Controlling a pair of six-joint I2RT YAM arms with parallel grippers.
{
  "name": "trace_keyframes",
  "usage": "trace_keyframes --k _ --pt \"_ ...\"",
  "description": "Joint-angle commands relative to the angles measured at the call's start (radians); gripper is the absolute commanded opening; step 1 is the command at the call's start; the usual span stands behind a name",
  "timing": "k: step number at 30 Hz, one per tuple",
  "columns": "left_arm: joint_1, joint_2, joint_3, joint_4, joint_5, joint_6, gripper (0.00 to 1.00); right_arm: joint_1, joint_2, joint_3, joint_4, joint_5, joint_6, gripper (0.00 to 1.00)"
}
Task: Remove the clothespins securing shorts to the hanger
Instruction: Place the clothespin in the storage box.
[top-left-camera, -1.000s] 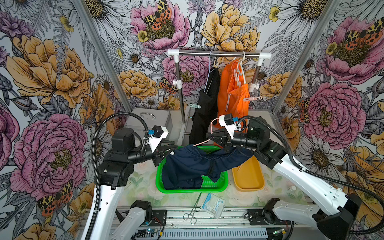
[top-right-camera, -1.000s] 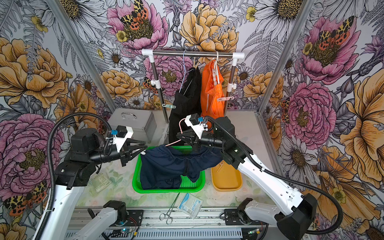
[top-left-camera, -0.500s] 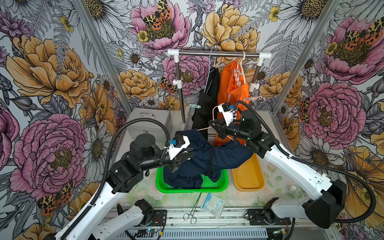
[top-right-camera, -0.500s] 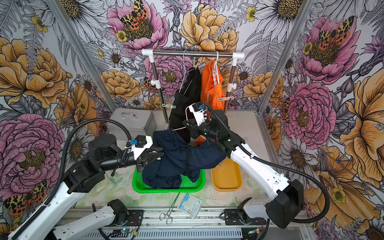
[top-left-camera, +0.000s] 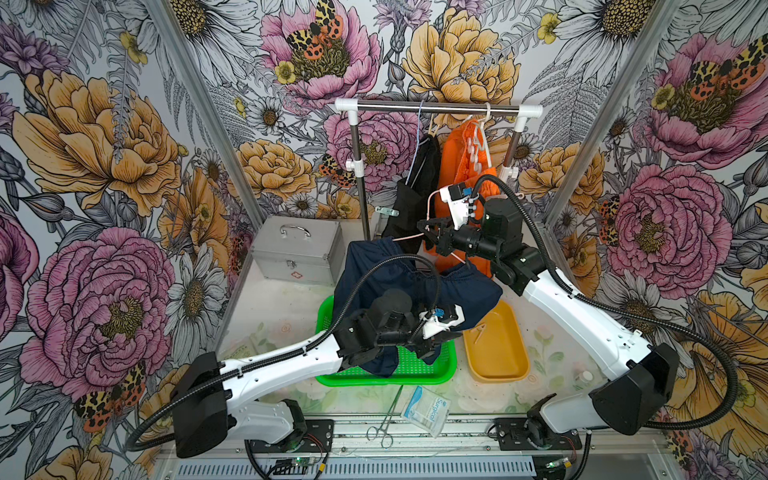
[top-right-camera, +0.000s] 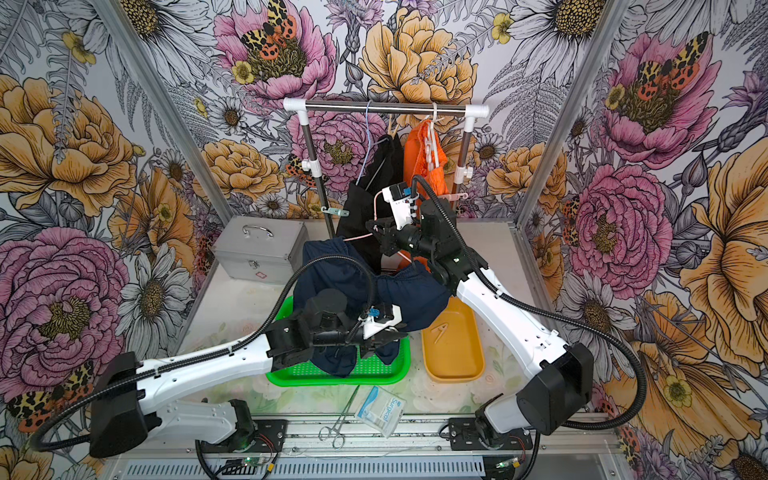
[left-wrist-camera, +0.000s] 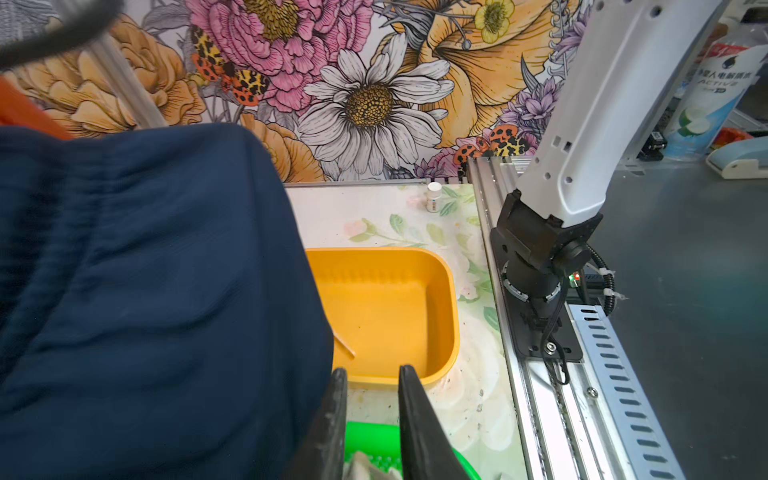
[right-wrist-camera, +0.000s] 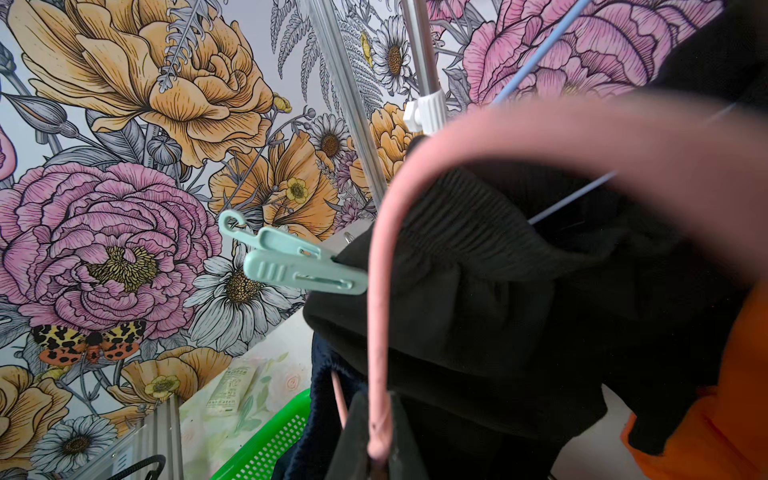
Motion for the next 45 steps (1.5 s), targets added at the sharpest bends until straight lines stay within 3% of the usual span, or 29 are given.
trace_keyframes --k 1,6,10,17,21,26,28,30,39,45 --pt "-0.037 0.084 0.040 0.173 -0.027 0.023 0.00 -0.013 0.005 0.057 0.033 -0.036 0.022 0.00" --pt "-0.082 0.219 0.043 0.327 -0.035 0.005 0.00 -0.019 0.012 0.060 0.031 -0.049 0.021 0.00" --pt "-0.113 0.351 0.111 0.351 -0.037 0.011 0.00 -0.021 0.017 0.061 0.032 -0.053 0.021 0.00" --pt "-0.086 0.522 0.177 0.422 0.012 -0.042 0.00 -0.025 0.014 0.062 0.031 -0.047 0.018 0.00" --pt "-0.060 0.572 0.193 0.443 0.042 -0.079 0.15 -0.027 0.014 0.060 0.031 -0.047 0.018 0.00" --pt "-0.053 0.603 0.205 0.442 0.072 -0.105 0.48 -0.028 0.019 0.057 0.032 -0.047 0.016 0.00" --pt "-0.053 0.604 0.210 0.435 0.080 -0.110 0.61 -0.030 0.020 0.057 0.031 -0.049 0.016 0.00" --pt "-0.054 0.594 0.211 0.429 0.085 -0.112 0.66 -0.031 0.022 0.057 0.031 -0.049 0.016 0.00" --pt "-0.094 0.395 0.164 0.292 0.062 -0.047 0.70 -0.034 0.023 0.053 0.025 -0.048 0.010 0.00" --pt "-0.102 0.185 0.074 0.188 0.011 -0.032 0.81 -0.034 0.022 0.044 0.025 -0.054 0.008 0.00"
